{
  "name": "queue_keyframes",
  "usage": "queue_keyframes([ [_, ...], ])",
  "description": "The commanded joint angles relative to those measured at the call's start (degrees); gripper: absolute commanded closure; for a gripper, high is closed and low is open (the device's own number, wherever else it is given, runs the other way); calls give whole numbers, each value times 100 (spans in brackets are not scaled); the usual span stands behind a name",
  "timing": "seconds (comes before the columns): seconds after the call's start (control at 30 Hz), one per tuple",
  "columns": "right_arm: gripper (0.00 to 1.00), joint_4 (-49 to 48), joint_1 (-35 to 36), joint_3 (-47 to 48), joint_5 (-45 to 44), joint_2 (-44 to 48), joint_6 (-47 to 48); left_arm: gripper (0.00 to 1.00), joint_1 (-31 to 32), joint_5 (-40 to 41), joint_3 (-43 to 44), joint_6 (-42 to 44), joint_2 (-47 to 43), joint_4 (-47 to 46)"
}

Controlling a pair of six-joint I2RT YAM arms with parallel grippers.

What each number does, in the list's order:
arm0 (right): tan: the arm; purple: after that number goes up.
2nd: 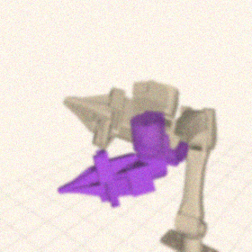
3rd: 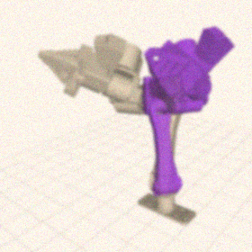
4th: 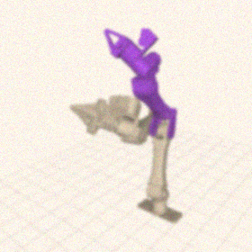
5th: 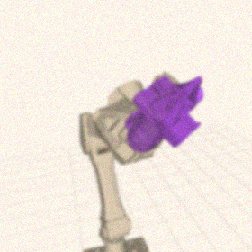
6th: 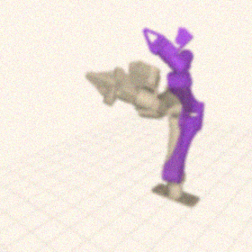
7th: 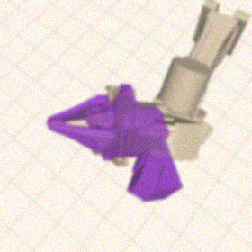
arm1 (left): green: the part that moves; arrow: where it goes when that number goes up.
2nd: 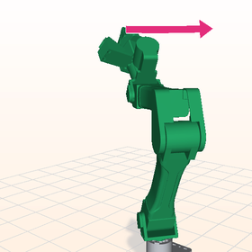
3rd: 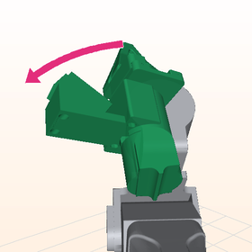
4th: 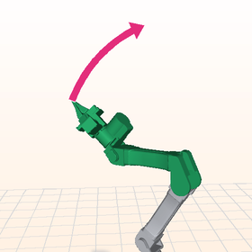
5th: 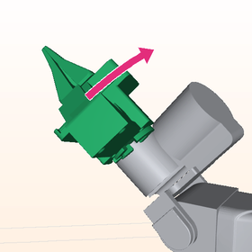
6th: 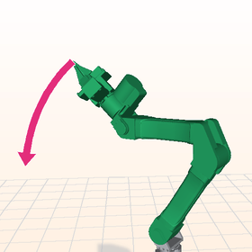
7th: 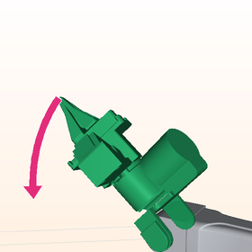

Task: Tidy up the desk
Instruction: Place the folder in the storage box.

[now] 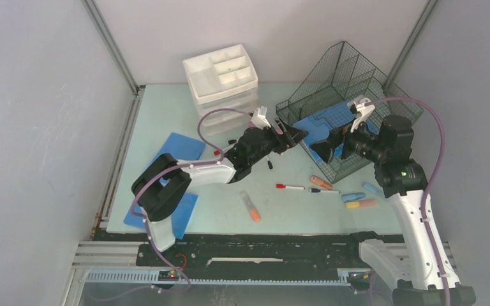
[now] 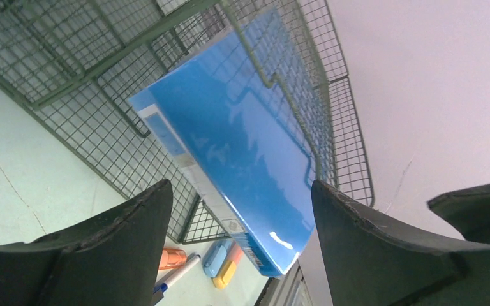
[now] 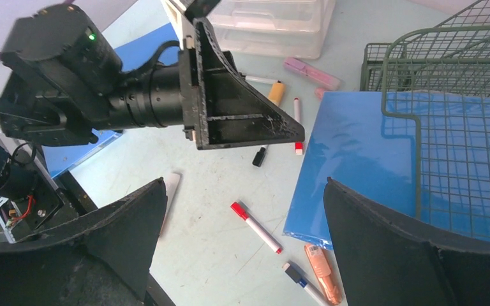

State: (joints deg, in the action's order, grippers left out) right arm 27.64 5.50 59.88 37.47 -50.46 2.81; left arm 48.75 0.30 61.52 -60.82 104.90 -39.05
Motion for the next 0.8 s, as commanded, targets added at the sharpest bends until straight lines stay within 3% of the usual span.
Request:
queue_keyframes([
  [0.0, 1, -65, 48, -4, 213, 2, 196, 17, 7, 208, -165, 591, -586, -101],
  [0.13, 4, 26, 39, -12, 650, 3, 406, 18, 12, 653, -669, 1105, -1167, 169],
  [0.2, 12, 87, 51, -36, 1016, 3, 604, 18, 12, 1090, -1076, 1470, -1633, 343],
  [0.3, 38, 160, 123, -53, 1270, -54, 844, 17, -9, 1708, -1768, 2046, -2480, 621],
  [0.4, 80, 220, 467, -8, 982, -126, 970, 8, -76, 2166, -2328, 2383, -3539, 1124],
  [0.43, 88, 291, 751, 55, 543, -173, 1049, 4, -132, 2261, -2479, 2427, -3858, 1340],
  [0.5, 94, 343, 1485, 87, -393, -282, 1230, 0, -362, 2196, -2750, 2400, -4442, 1793],
  [0.63, 98, 542, 2633, 359, -2143, -1017, 1531, 0, -906, 1836, -3496, 2207, -5682, 2377],
  [0.77, 99, 571, 3359, 669, -3918, -1959, 1738, 0, -983, 2252, -4130, 2090, -7035, 2933],
])
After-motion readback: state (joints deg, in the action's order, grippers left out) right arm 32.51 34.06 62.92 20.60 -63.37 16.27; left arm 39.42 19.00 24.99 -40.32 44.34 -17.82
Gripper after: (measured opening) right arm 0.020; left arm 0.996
